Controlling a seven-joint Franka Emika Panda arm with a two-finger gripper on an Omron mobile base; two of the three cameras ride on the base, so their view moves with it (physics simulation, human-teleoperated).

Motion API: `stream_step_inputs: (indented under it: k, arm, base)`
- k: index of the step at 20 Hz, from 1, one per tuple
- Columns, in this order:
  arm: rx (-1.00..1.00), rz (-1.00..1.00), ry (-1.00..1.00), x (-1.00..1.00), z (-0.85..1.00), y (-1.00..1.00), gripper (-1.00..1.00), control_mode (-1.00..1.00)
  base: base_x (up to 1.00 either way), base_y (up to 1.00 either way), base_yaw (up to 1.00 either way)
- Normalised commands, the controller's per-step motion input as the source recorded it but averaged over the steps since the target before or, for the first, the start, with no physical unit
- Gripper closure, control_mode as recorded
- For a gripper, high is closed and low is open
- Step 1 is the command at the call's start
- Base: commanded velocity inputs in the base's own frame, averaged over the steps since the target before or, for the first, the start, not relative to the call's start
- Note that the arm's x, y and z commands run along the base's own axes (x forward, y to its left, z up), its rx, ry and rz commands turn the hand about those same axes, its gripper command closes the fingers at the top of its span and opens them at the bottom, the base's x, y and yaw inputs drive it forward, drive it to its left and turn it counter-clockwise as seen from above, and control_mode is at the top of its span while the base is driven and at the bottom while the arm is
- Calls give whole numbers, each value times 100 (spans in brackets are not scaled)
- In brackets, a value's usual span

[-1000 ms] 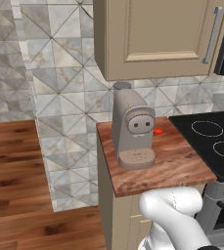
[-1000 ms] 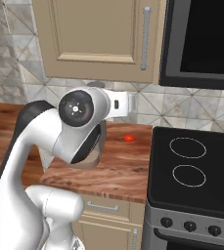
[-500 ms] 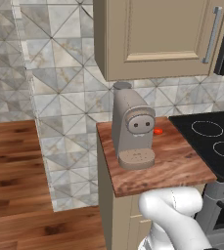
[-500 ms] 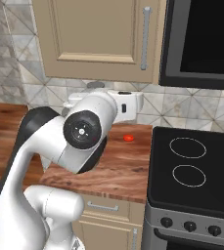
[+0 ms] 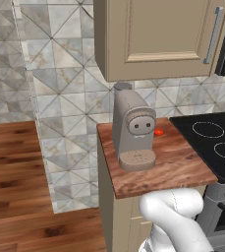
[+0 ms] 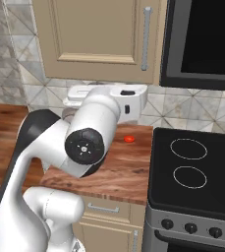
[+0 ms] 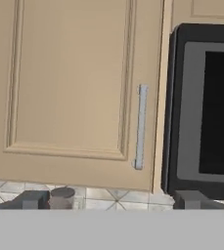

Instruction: Pick the spray and sponge from the cabinet and place them on the counter.

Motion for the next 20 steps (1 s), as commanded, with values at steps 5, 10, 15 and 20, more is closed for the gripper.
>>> stream_step_inputs:
  k: [5,10,15,20]
  arm:
    - [1,0,-15,-5,33,0,-100,-100]
    - [1,0,-15,-2,23,0,-100,-100]
    - [0,0,-13,0,12,3,-100,-100]
    - [0,0,-4,3,2,8,-100,-100]
  base:
    - [0,0,0]
    - [0,0,0]
    - [0,0,0]
    - [0,0,0]
